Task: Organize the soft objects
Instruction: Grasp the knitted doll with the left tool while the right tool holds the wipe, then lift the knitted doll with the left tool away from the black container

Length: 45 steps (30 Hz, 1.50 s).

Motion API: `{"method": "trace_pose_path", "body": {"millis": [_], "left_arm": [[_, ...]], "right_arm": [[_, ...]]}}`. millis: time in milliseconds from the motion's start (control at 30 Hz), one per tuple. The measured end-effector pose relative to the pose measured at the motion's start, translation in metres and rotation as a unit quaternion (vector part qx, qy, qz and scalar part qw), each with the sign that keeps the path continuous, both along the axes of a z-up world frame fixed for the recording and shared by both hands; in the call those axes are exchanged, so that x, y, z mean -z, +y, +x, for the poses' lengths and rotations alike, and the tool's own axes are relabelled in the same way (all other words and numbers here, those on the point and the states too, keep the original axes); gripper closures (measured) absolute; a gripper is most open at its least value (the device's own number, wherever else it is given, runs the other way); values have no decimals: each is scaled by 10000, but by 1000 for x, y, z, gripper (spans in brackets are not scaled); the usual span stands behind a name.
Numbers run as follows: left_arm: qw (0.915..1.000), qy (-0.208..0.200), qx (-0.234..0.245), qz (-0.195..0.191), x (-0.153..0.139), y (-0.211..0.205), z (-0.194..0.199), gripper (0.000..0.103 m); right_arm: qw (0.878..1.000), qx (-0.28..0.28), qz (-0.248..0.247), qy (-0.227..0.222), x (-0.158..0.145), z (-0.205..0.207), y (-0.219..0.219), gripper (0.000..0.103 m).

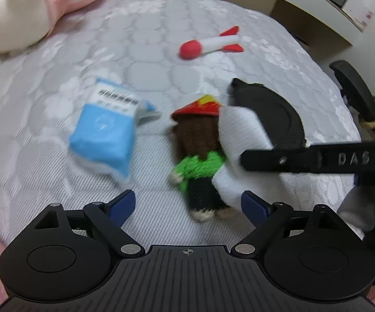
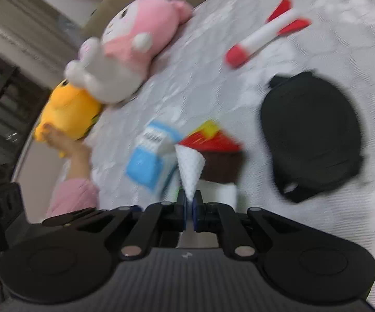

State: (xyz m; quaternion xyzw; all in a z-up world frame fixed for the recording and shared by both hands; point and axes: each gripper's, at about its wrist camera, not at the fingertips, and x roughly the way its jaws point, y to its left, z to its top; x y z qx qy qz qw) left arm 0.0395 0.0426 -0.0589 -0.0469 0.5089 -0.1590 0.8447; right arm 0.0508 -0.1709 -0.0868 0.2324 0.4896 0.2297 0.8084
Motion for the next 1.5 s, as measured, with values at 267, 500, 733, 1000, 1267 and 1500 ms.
{"method": "trace_pose_path", "body": {"millis": [267, 500, 733, 1000, 1267, 1500], "left_arm": [[9991, 17, -226, -366, 3, -10, 25, 10], [9976, -179, 495, 452, 11, -62, 72, 7], [9907, -439, 1007, 800, 10, -94, 103, 27], [9800, -1814, 773, 278, -26, -59, 12, 26], [9967, -758, 288, -86, 7, -22, -24, 26], [9768, -2056, 537, -260, -9, -60, 36, 25]], "right_arm": [[9993, 315, -206, -61, -2, -4, -21, 98], [9960, 778, -303, -323, -20, -12, -57, 98], [9898, 1238, -400, -584, -39, -21, -93, 98], [9844, 1259, -381, -1171, -63, -13, -92, 98], [9957, 229, 771, -458, -50, -4, -37, 98], [9925, 799, 12, -923, -67, -9, -69, 98]]}}
